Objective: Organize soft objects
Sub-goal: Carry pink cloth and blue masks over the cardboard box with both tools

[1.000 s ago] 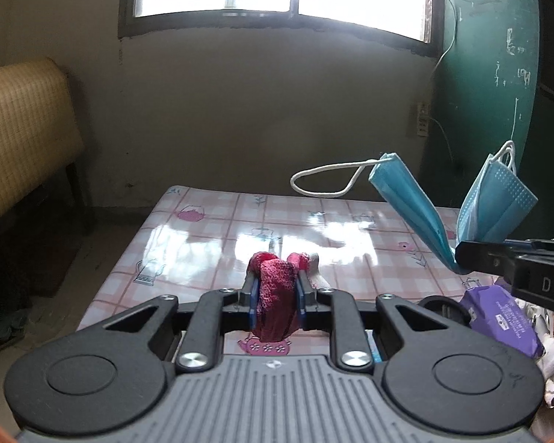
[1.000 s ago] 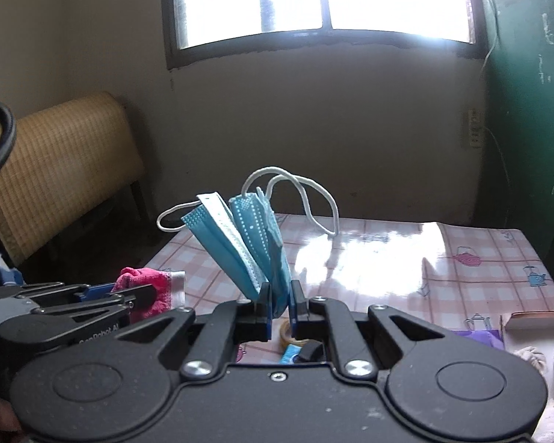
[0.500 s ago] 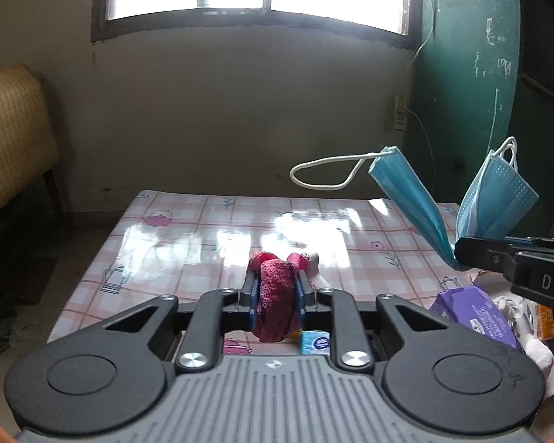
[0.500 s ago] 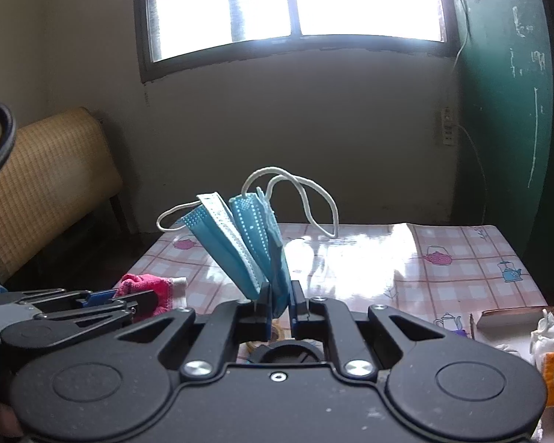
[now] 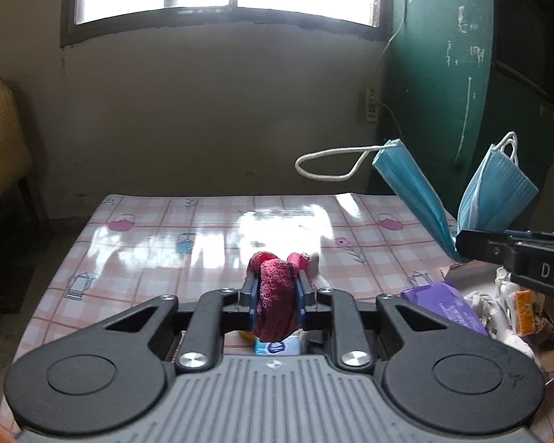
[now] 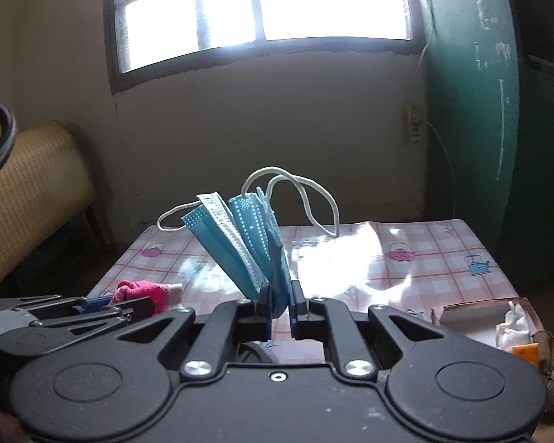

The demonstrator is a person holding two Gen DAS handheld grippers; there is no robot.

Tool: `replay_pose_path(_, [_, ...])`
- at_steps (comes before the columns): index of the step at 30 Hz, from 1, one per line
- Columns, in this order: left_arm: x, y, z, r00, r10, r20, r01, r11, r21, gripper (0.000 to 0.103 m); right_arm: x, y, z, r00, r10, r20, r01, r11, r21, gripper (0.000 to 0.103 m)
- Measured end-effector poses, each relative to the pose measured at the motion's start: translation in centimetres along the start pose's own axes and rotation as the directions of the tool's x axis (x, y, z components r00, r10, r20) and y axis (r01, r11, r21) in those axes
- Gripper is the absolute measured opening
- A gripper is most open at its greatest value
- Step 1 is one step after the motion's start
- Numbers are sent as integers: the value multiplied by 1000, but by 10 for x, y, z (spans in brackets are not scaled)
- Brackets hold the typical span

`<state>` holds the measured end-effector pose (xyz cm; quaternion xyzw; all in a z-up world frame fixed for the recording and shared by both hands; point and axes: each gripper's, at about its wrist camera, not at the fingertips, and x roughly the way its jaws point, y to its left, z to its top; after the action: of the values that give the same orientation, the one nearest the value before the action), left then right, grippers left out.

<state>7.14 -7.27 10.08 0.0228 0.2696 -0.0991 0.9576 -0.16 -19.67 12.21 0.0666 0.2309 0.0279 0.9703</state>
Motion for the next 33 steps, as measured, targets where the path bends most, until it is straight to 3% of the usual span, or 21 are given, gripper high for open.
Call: replay_pose_path(33, [9,-53,2,992,-130,-7,130,988,89,22,-23,-65,-9,993,-116,6,115,991,69,11])
